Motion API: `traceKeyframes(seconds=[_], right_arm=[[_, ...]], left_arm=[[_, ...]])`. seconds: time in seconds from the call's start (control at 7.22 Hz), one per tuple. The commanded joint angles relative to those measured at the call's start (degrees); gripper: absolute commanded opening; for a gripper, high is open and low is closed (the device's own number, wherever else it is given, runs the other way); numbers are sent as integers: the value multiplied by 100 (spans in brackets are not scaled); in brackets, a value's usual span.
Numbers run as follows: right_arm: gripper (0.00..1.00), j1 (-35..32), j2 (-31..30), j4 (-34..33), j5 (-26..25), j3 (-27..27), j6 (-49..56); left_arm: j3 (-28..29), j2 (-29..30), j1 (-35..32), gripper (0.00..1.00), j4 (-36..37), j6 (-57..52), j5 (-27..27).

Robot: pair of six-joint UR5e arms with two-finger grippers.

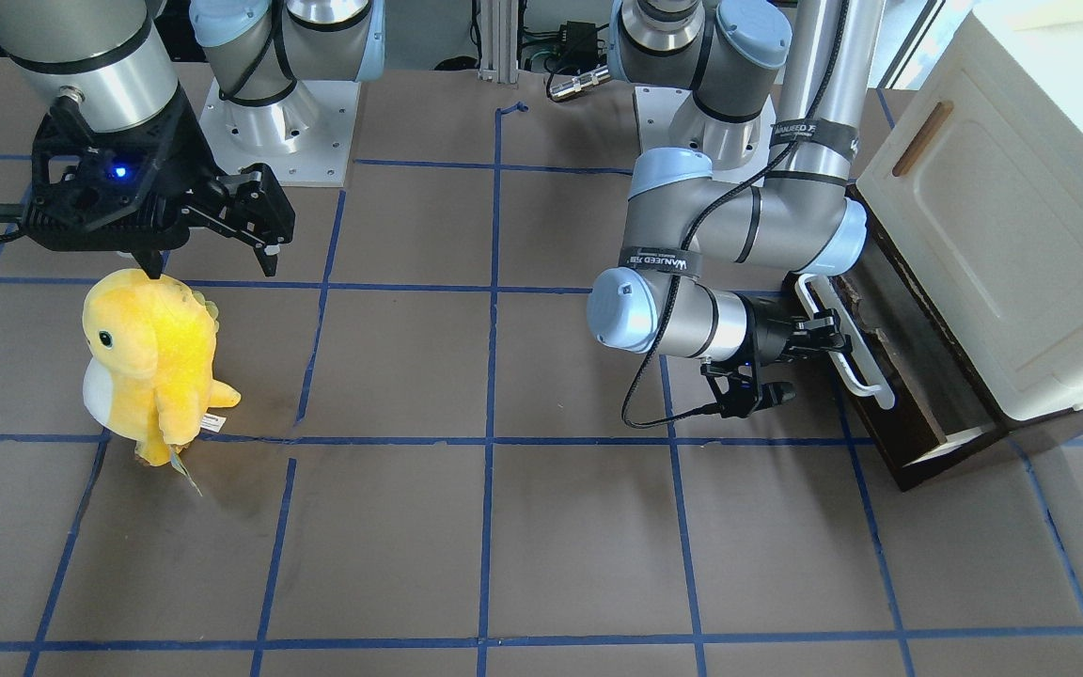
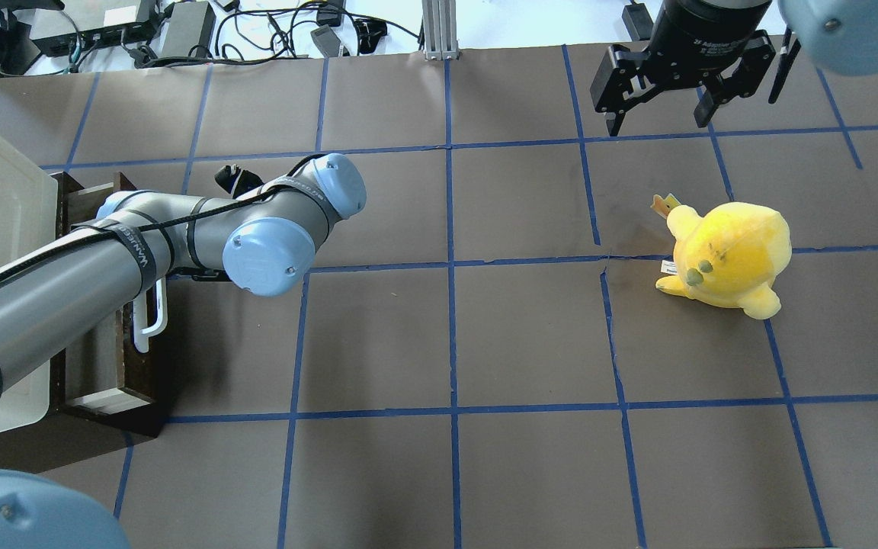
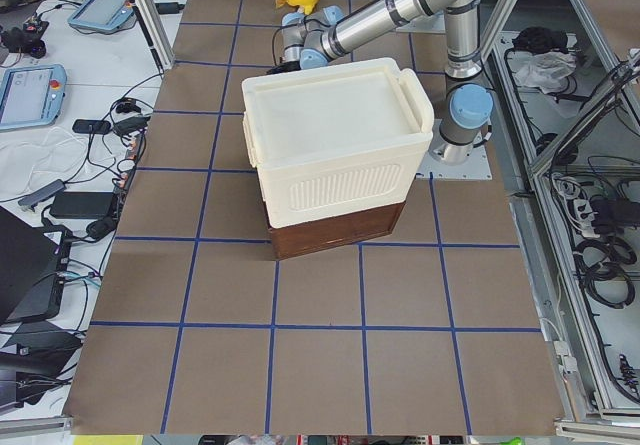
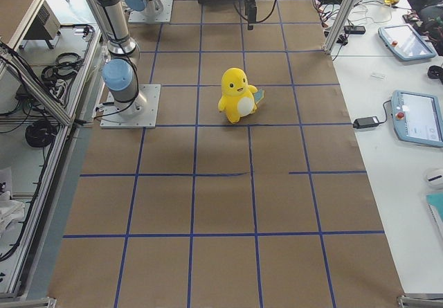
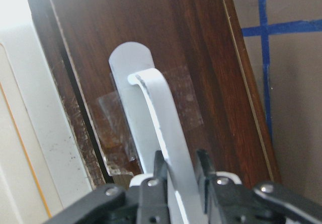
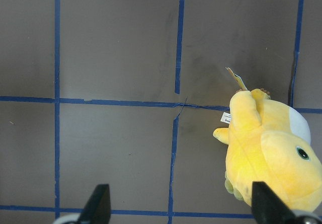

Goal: Pull drawer sideways
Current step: 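Pull the brown drawer out of the white cabinet with the left gripper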

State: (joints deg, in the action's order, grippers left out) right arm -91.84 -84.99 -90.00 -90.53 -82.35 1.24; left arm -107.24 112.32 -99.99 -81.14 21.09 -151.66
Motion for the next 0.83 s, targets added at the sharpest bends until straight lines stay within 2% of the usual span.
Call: traceKeyframes(seconds=[0.0,0.69], right_arm=[[100,0,0,0,0,0,-1],[100,0,0,0,0,0,-1]], left_arm=[[36,1,-160,16,1,-8,57],[125,1,-249,16,-7,18,295]])
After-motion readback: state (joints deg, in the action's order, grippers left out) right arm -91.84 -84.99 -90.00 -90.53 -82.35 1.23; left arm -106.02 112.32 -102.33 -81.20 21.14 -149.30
